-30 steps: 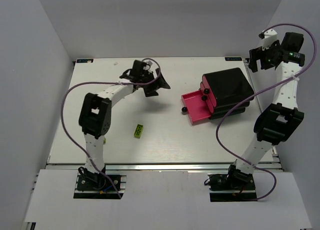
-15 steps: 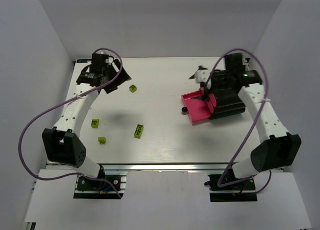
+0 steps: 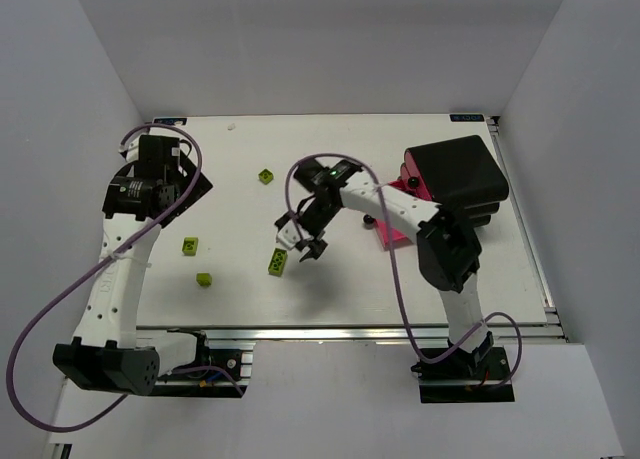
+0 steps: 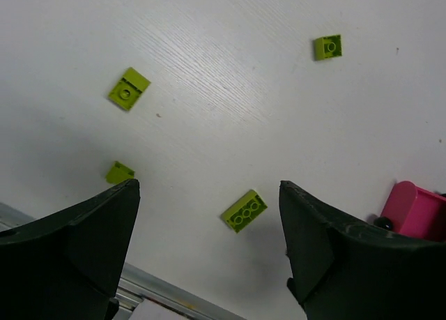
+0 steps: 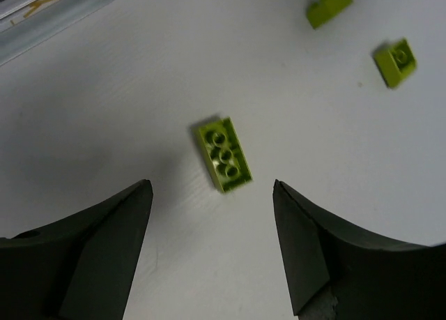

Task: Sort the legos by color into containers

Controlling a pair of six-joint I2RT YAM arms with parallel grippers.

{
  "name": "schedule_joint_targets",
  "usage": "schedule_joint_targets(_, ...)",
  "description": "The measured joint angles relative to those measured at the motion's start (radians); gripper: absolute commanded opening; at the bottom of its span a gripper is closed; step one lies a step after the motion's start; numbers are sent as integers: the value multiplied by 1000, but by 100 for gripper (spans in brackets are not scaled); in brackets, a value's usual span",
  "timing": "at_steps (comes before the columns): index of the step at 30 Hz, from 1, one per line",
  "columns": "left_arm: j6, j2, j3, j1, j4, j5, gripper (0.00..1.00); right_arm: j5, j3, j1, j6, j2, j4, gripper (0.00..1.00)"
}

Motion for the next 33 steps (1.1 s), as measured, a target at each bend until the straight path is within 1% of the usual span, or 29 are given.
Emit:
schedule_joint_targets(3, 4, -18, 24, 4, -49, -48, 92, 51, 19, 79, -28, 62, 0, 78)
schedule_joint_targets(6, 5, -42, 24, 6, -89, -76, 92, 93, 50, 118, -61, 105, 0, 80)
schedule_joint_targets(7, 5, -51, 21, 7, -95, -81, 92, 107, 55, 125, -69, 114, 3, 89)
schedule_joint_targets(12, 4, -100, -19, 10, -129, -94, 93, 170, 70, 143, -80, 155, 37, 89)
schedule_joint_targets(16, 5, -115, -34, 10, -149, -98, 93, 212, 121, 154, -78, 220, 60, 87)
schedule_joint_targets(24, 3, -128, -92, 10, -153, -90, 93, 280, 250, 179, -81, 349, 59, 76)
schedule_joint_targets(27, -2, -137, -129, 10, -154, -84, 93, 296, 258, 178, -95, 354, 40, 69)
schedule_joint_targets(28, -4, -140, -143, 10, -154, -81, 93, 303, 258, 178, -103, 354, 31, 62)
schedule_joint_targets(30, -11, -147, -171, 10, -148, -76, 95, 315, 258, 177, -120, 354, 9, 54)
schedule_joint_targets(31, -17, -152, -190, 10, -141, -73, 96, 322, 258, 177, -124, 354, -4, 45)
schedule_joint_targets(33, -33, -161, -233, 10, -127, -65, 96, 330, 258, 175, -131, 354, -24, 35)
